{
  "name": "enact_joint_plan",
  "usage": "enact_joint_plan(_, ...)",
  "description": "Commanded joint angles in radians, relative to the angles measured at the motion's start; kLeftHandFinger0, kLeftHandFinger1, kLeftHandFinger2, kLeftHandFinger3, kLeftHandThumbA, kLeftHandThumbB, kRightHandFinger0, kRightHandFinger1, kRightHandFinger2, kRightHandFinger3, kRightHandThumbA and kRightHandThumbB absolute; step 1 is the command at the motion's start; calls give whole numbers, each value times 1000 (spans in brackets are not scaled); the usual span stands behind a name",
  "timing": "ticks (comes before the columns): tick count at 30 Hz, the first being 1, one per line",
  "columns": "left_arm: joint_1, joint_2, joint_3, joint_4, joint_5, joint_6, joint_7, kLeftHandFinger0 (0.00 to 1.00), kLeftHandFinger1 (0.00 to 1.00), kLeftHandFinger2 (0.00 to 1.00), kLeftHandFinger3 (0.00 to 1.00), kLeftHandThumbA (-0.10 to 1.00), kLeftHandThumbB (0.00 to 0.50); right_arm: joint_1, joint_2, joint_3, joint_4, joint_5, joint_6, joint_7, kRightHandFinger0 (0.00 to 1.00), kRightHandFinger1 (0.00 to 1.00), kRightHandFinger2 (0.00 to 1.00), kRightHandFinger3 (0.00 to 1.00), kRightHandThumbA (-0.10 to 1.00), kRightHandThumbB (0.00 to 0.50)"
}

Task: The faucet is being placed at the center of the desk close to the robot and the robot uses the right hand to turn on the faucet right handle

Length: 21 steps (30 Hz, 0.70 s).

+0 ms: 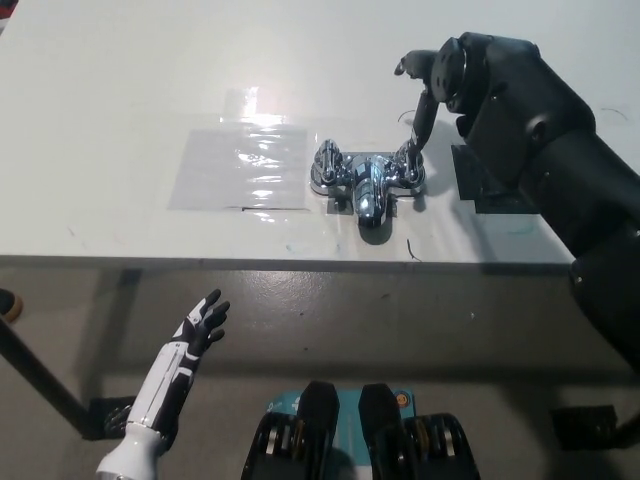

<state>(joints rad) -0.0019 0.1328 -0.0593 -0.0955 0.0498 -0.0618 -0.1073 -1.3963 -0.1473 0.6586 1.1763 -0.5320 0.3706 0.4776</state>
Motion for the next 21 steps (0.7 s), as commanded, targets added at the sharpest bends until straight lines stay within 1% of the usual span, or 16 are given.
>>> enact_joint_plan(1,-21,14,-5,-23,8,-1,-13,1000,1000,1000,1000,1000,119,-78,2,-11,27,-22,-61,-40,1000,1000,1000,1000,1000,319)
enact_joint_plan(4,-23,13,-4,-25,-2,8,-16,1000,1000,1000,1000,1000,121,-83,3,-15,32,-20,-55,-34,1000,1000,1000,1000,1000,323)
enact_joint_plan(5,-24,17,-6,-20,9,-3,-15,1000,1000,1000,1000,1000,110,-83,4,-23,33,-14,-55,-37,1000,1000,1000,1000,1000,324)
enact_joint_plan(6,-25,19,-8,-17,17,-9,-13,1000,1000,1000,1000,1000,115,-85,3,-26,35,-12,-59,-40,1000,1000,1000,1000,1000,324)
enact_joint_plan(7,-27,19,-7,-17,20,-5,-11,1000,1000,1000,1000,1000,132,-86,3,-27,37,-14,-61,-45,1000,1000,1000,1000,1000,324)
enact_joint_plan(9,-27,18,-6,-11,16,-7,-10,1000,1000,1000,1000,1000,139,-92,4,-40,36,-8,-54,-53,1000,1000,1000,1000,1000,317)
enact_joint_plan(12,-28,18,-7,-6,22,-20,-8,1000,1000,1000,1000,1000,129,-104,5,-57,36,-4,-41,-47,1000,1000,1000,1000,1000,310)
enact_joint_plan(13,-27,17,-7,-9,18,-16,-8,1000,1000,1000,1000,1000,132,-108,3,-59,38,-4,-51,-39,1000,1000,1000,1000,1000,299)
enact_joint_plan(14,-27,16,-6,-11,14,-10,-10,1000,1000,1000,1000,1000,138,-109,2,-71,33,4,-44,-40,1000,1000,1000,1000,1000,303)
enact_joint_plan(15,-27,17,-7,-11,16,-11,-11,1000,1000,1000,1000,1000,137,-107,1,-90,21,13,-21,-59,1000,1000,1000,1000,1000,320)
enact_joint_plan(17,-23,15,-8,-14,15,-8,-12,1000,1000,1000,1000,1000,128,-103,-1,-112,11,18,-7,-67,1000,1000,1000,1000,1000,312)
enact_joint_plan(20,-23,17,-10,-17,23,-5,-11,1000,1000,1000,1000,1000,128,-105,-12,-81,-6,-29,-37,-56,1000,1000,1000,1000,1000,313)
enact_joint_plan(21,-23,17,-10,-15,24,-8,-10,1000,1000,1000,1000,1000,128,-105,-15,-76,-14,-34,-39,-49,1000,1000,1000,1000,1000,304)
